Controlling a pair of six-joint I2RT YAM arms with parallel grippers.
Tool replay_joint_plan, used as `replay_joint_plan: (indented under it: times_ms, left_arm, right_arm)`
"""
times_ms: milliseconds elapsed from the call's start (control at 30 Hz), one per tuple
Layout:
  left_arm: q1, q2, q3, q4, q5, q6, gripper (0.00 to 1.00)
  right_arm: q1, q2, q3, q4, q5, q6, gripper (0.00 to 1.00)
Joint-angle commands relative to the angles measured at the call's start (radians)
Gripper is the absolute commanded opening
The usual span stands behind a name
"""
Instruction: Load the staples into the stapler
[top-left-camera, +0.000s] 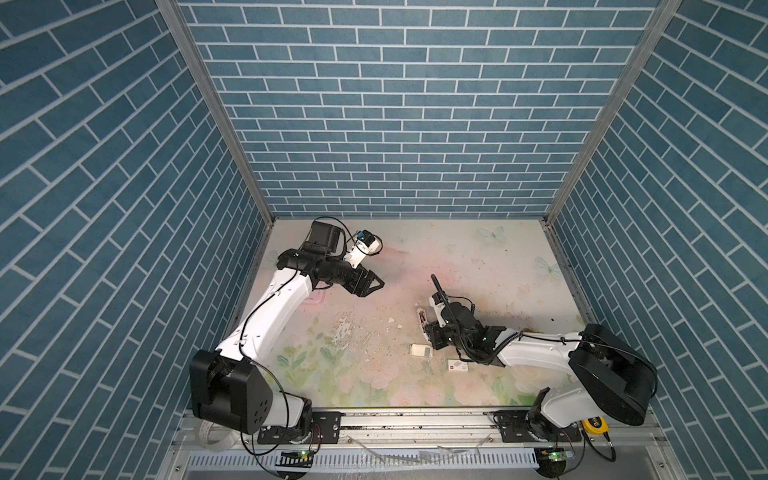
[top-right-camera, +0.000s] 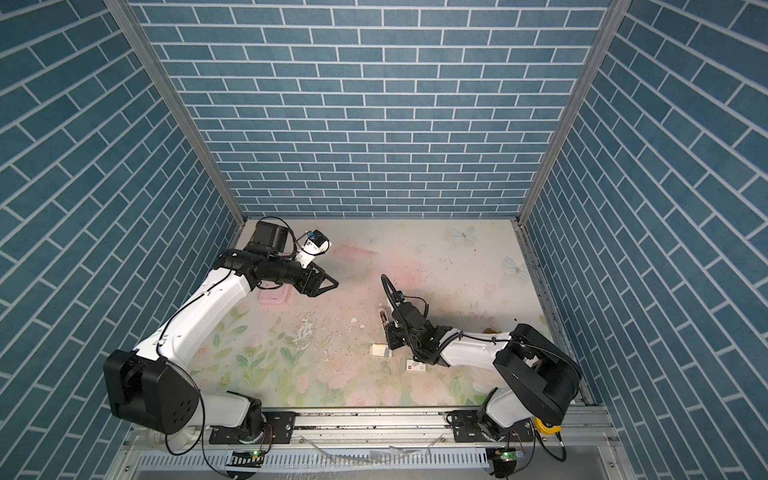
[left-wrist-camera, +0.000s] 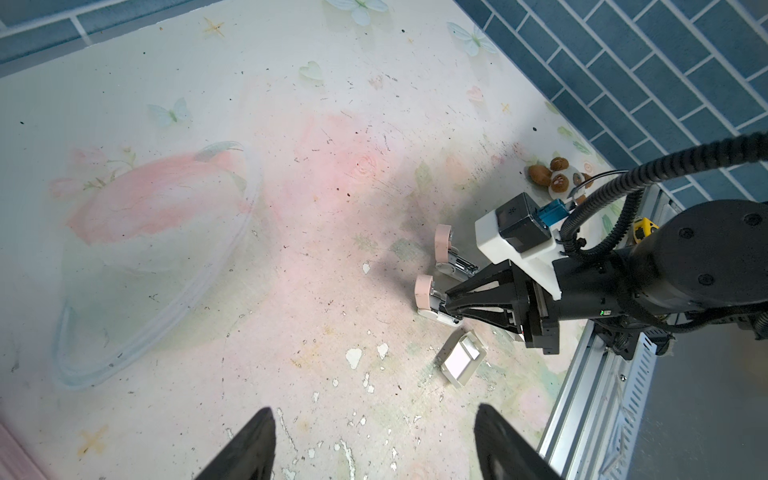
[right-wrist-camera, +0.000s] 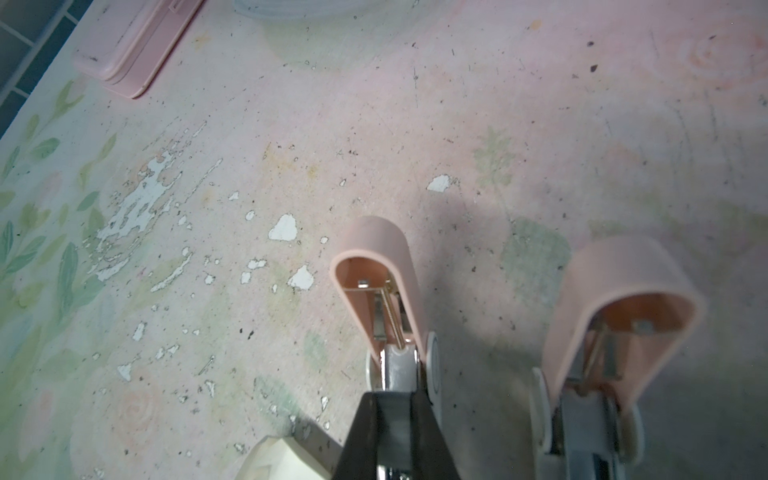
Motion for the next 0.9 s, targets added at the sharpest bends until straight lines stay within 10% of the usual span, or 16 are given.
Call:
replay_joint_plan:
  times_ms: [0, 867]
  left_arm:
    - [0.009, -0.025, -0.013, 0.008, -0.001, 0.003, 0.77]
    - [0.01, -0.031, -0.016, 0.012, -0.002, 0.005, 0.77]
  right_arm:
    - [-0.003, 0.009, 0.001, 0.01, -0.005, -0.03, 0.0]
    - [0.002, 0.036, 0.006, 0.006, 0.002, -0.029, 0.0]
